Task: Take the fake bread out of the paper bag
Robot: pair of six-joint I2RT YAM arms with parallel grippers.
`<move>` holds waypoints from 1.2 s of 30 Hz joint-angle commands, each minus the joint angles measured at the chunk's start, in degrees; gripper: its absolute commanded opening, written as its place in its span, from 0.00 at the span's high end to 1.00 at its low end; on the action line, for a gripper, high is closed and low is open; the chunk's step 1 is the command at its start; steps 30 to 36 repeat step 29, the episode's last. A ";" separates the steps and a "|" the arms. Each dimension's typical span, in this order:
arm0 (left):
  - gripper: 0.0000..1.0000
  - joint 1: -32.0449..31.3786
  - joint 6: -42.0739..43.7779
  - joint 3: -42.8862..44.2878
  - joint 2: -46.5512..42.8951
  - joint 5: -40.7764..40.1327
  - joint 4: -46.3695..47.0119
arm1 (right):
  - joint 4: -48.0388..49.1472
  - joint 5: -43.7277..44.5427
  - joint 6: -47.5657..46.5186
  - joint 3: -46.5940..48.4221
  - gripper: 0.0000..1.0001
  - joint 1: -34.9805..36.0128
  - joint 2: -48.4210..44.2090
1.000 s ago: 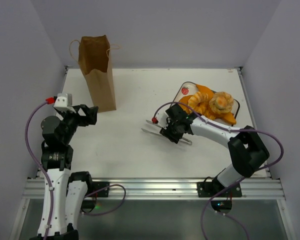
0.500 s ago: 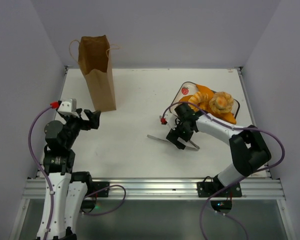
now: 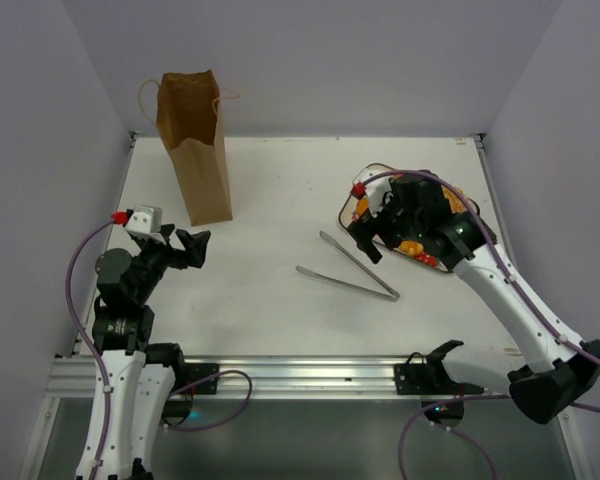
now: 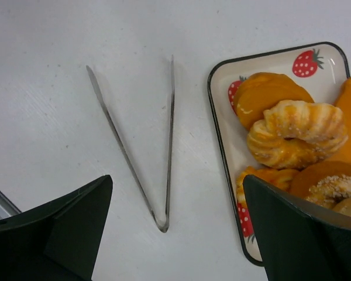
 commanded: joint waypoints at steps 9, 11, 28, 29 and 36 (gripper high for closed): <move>0.07 -0.97 -0.40 -2.69 -0.31 3.24 3.22 | 7.91 4.92 5.88 -12.39 0.01 -11.91 -18.00; 0.07 -0.97 -0.31 -2.69 -0.13 3.24 3.04 | 8.53 4.04 5.79 -14.67 0.01 -12.44 -20.12; 0.07 -0.97 -0.23 -2.60 0.66 2.71 2.60 | 11.61 7.29 9.57 -18.64 0.01 -14.29 -28.21; 0.07 -0.88 -0.14 -2.60 0.66 2.71 2.60 | 11.79 7.29 9.40 -18.47 0.01 -14.37 -28.04; 0.07 -0.88 -0.14 -2.60 0.66 2.71 2.60 | 11.79 7.29 9.40 -18.47 0.01 -14.37 -28.04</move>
